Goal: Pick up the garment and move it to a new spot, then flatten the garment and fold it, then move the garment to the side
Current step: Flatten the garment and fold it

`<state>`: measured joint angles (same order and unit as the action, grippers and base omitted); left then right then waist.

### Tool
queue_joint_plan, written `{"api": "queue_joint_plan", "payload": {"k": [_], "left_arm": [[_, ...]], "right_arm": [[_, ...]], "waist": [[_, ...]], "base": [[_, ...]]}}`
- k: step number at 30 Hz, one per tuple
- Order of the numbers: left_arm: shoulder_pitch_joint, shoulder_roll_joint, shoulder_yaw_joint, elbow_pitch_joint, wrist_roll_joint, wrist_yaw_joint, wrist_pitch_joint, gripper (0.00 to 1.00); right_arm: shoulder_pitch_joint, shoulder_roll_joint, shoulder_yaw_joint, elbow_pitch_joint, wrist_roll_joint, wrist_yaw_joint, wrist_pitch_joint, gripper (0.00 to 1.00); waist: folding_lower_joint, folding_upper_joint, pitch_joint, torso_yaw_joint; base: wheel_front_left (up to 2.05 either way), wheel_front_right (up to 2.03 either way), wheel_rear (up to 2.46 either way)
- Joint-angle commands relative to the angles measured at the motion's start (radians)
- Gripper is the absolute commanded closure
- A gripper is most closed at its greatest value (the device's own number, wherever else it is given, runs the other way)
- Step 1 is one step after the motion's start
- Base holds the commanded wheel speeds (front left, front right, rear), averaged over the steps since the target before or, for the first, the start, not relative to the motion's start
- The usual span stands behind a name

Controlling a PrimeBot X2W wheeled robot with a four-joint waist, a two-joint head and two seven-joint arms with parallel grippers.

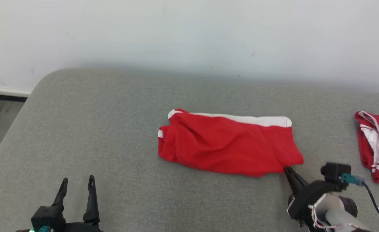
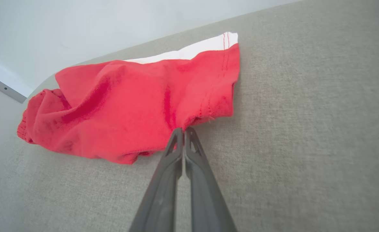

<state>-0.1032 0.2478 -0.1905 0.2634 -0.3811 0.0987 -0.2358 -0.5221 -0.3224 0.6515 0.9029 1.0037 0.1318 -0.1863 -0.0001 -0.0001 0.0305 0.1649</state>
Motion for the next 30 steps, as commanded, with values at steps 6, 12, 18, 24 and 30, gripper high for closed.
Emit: {"api": "queue_joint_plan", "payload": {"k": [6,12,18,24,30], "left_arm": [[0.041,0.0,-0.011,-0.046,-0.007,0.02,0.021,0.0],[0.067,0.004,-0.015,-0.082,-0.012,0.032,0.037,0.0],[0.064,0.006,-0.019,-0.094,-0.016,0.033,0.042,0.0],[0.09,0.014,-0.019,-0.097,-0.017,0.04,0.039,0.0],[0.113,0.03,-0.003,-0.118,-0.021,0.049,0.027,0.0]], "right_arm": [[0.14,-0.063,-0.01,-0.119,0.032,-0.002,-0.003,1.0],[0.198,-0.07,-0.048,-0.165,0.021,-0.002,0.014,1.0],[0.194,-0.04,-0.081,-0.149,-0.015,-0.002,0.025,0.0],[0.203,-0.043,-0.139,-0.149,-0.087,-0.002,-0.032,0.0],[0.245,-0.041,-0.264,-0.209,-0.225,-0.002,-0.077,0.0]], "waist": [[0.0001,0.0001,-0.054,-0.066],[0.0001,0.0001,-0.046,-0.085],[0.0001,0.0001,-0.039,-0.084],[0.0001,0.0001,-0.052,-0.095],[0.0001,0.0001,-0.059,-0.119]], "base": [[0.0,0.0,0.0],[0.0,0.0,0.0],[0.0,0.0,0.0],[0.0,0.0,0.0],[0.0,0.0,0.0]]}}
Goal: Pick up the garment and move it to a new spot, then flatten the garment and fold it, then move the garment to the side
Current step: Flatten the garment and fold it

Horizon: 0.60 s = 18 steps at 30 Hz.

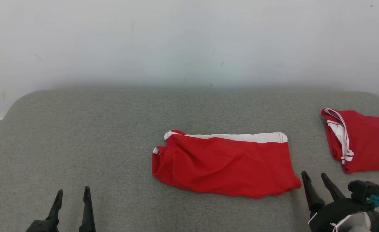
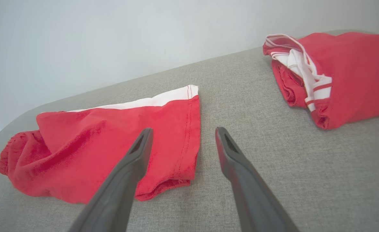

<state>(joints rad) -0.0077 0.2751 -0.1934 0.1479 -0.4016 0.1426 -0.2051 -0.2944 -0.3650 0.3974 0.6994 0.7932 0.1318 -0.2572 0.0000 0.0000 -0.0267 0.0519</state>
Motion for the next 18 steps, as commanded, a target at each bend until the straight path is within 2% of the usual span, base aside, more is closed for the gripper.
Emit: {"api": "queue_joint_plan", "payload": {"k": [1,7,10,18], "left_arm": [[0.019,0.004,0.003,-0.009,-0.001,0.008,-0.006,0.0],[0.034,0.003,0.003,-0.023,0.005,0.024,-0.01,0.0],[0.034,0.002,-0.004,-0.028,0.014,0.033,-0.007,0.0],[0.006,0.003,-0.014,-0.023,0.007,0.026,-0.005,0.0]], "right_arm": [[0.029,0.011,-0.035,-0.021,-0.044,-0.002,-0.007,0.0],[0.089,0.074,-0.152,-0.086,-0.168,-0.002,-0.006,0.0],[0.074,0.101,-0.177,-0.085,-0.197,-0.002,0.038,0.0],[-0.073,0.143,-0.21,0.042,-0.242,-0.002,0.142,0.0]], "waist": [[0.0,0.0,-0.002,-0.011],[0.0,0.0,0.006,-0.029],[0.0,0.0,0.011,-0.031],[0.0,0.0,0.035,-0.009]], "base": [[0.0,0.0,0.0],[0.0,0.0,0.0],[0.0,0.0,0.0],[0.0,0.0,0.0]]}}
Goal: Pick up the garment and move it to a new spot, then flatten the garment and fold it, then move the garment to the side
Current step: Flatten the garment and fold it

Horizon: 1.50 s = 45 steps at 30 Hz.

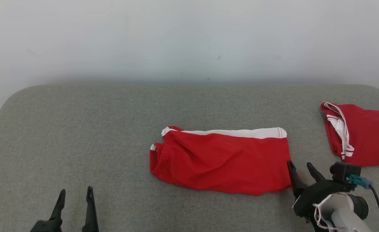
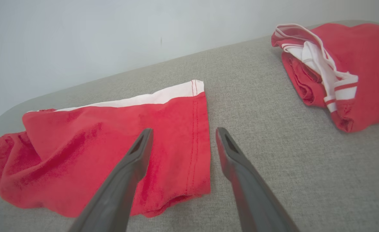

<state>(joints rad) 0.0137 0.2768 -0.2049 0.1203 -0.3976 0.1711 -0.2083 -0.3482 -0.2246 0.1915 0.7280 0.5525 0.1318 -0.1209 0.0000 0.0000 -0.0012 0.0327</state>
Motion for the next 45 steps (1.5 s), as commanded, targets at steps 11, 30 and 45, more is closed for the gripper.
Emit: {"api": "queue_joint_plan", "payload": {"k": [11,30,45], "left_arm": [[-0.074,-0.01,-0.023,0.043,0.0,-0.02,-0.01,0.0],[-0.08,-0.006,-0.034,0.064,-0.01,-0.015,-0.014,0.0],[-0.052,0.003,-0.033,0.056,-0.024,-0.008,-0.011,0.0]], "right_arm": [[-0.177,0.023,-0.021,0.322,-0.023,-0.002,0.051,0.0],[-0.179,0.106,0.076,0.402,0.167,0.0,0.173,1.0],[-0.227,-0.064,0.143,0.449,0.131,-0.002,0.025,1.0]], "waist": [[0.0,0.0,0.046,0.078],[0.0,0.0,0.044,0.081],[0.0,0.0,0.012,0.055]], "base": [[0.0,0.0,0.0],[0.0,0.0,0.0],[0.0,0.0,0.0]]}}
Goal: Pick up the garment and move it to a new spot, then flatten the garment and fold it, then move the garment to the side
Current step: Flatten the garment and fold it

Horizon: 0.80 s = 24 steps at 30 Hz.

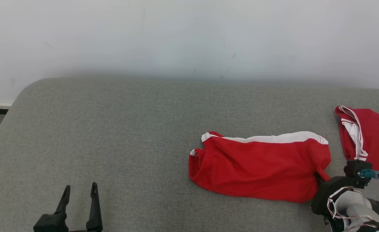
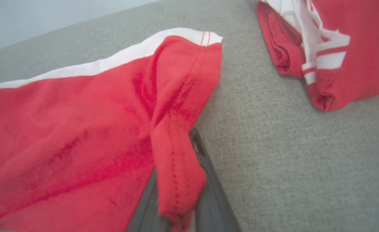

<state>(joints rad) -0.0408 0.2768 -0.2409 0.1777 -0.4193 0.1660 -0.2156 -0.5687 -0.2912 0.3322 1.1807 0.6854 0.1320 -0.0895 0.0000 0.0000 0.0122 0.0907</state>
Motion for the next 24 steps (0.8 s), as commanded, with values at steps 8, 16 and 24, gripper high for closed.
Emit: {"api": "queue_joint_plan", "payload": {"k": [8,16,24], "left_arm": [[0.001,-0.004,-0.007,0.004,-0.01,-0.004,-0.009,0.0],[-0.006,-0.014,-0.027,-0.014,-0.005,0.005,0.003,0.0],[-0.04,-0.031,-0.046,0.022,-0.011,-0.016,-0.009,0.0]], "right_arm": [[-0.034,0.005,0.102,-0.103,-0.029,-0.002,-0.052,1.0],[-0.044,0.056,0.238,-0.278,-0.024,-0.002,-0.043,1.0],[-0.042,0.113,0.309,-0.359,0.015,-0.002,0.01,1.0]], "waist": [[0.0,0.0,-0.011,-0.011],[0.0,0.0,-0.02,0.016],[0.0,0.0,-0.011,0.06]], "base": [[0.0,0.0,0.0],[0.0,0.0,0.0],[0.0,0.0,0.0]]}}
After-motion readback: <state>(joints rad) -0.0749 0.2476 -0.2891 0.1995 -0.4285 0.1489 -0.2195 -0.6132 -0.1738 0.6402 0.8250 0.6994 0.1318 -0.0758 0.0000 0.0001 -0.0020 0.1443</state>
